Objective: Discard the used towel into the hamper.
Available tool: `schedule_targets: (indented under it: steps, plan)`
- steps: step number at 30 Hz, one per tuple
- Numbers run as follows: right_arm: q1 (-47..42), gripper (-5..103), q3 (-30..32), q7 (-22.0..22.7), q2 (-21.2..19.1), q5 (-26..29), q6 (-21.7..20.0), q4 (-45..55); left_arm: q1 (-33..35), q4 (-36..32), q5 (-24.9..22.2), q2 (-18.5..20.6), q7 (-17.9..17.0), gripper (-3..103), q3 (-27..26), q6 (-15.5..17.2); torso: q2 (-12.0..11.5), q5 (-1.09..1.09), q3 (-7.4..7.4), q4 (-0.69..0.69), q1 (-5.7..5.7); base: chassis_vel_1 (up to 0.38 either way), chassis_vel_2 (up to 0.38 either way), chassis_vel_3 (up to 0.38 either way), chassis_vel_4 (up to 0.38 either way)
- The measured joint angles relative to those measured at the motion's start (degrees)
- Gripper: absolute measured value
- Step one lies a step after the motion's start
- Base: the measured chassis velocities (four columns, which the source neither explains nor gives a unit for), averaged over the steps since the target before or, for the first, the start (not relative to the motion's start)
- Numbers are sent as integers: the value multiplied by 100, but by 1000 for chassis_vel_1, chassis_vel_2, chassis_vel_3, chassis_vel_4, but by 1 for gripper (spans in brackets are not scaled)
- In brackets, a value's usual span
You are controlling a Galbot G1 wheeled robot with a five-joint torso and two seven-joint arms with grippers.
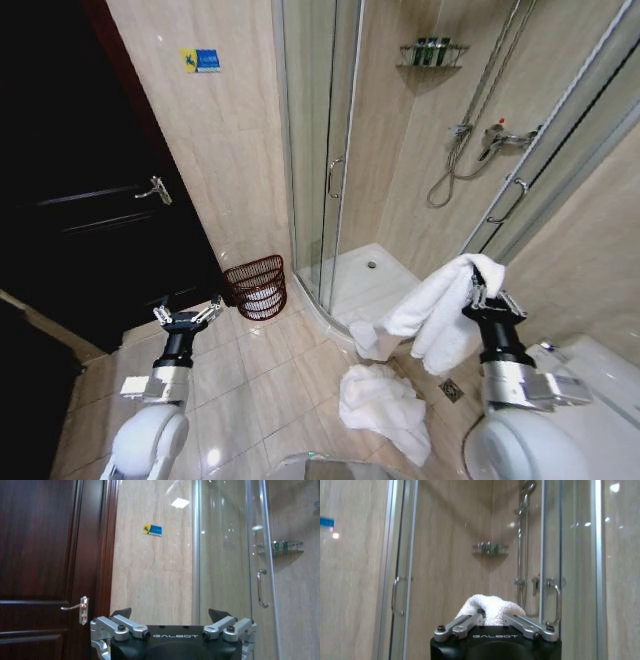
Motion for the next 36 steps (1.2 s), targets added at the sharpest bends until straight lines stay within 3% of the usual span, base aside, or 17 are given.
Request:
schedule_targets:
  steps: [3, 6, 7, 10, 11, 14, 17, 20, 23, 28, 33, 36]
  plan:
    - [-57, 4, 388, -26, -330, 328, -45, 0, -45, 53, -1, 4, -1, 100, 8, -6, 0, 1, 0, -1, 0, 0, 0, 0, 0]
    - [104, 4, 1202, -62, -941, 1251, -236, 2, -111, 97, -3, -9, 0, 100, 30, -7, 0, 2, 0, -3, 0, 0, 0, 0, 0]
    - [104, 4, 1202, -62, -941, 1251, -236, 2, -111, 97, -3, -9, 0, 100, 30, -7, 0, 2, 0, -3, 0, 0, 0, 0, 0]
    - [437, 4, 1710, 64, -1591, 2051, -382, 2, -120, 111, 2, -20, 0, 100, 19, -7, 0, -1, 0, -1, 1, 0, 0, 0, 0]
    - [437, 4, 1710, 64, -1591, 2051, -382, 2, -120, 111, 2, -20, 0, 100, 19, -7, 0, -1, 0, -1, 1, 0, 0, 0, 0]
    - [971, 4, 1793, 122, -2167, 2387, -384, -1, -127, 142, 12, -30, 0, 100, -39, -3, 0, -2, 0, -1, 1, 0, 0, 0, 0]
    - [1360, 4, 1557, 127, -2350, 2375, -255, -190, -146, 191, 28, -38, 0, 100, -89, 9, 0, -6, 0, 0, 1, 0, 0, 0, 0]
    - [1613, 4, 1301, 41, -2295, 2148, -144, -591, -192, 267, 68, -62, 0, 100, -127, 38, 0, -2, 0, 2, 1, 0, 0, 0, 0]
    - [1672, 4, 1169, -212, -1936, 1735, -51, -869, -288, 392, 131, -89, 0, 100, -138, 98, -1, 3, 1, -1, 1, 0, 0, 0, 0]
    - [1539, 4, 1294, -98, -1790, 1812, -215, -434, -432, 596, 215, -147, -13, 100, -66, 133, 0, -8, 0, -2, 1, 0, 0, 0, 0]
    - [1341, 4, 1414, 40, -1865, 1851, -289, -113, -436, 640, 249, -170, -79, 100, 54, 127, 0, -4, 0, -1, 0, 0, 0, 0, 0]
    - [1154, 4, 1409, 123, -1684, 1790, -359, -23, -353, 543, 196, -147, -90, 100, 93, 113, 0, -1, 0, 0, 0, 0, 0, 0, 0]
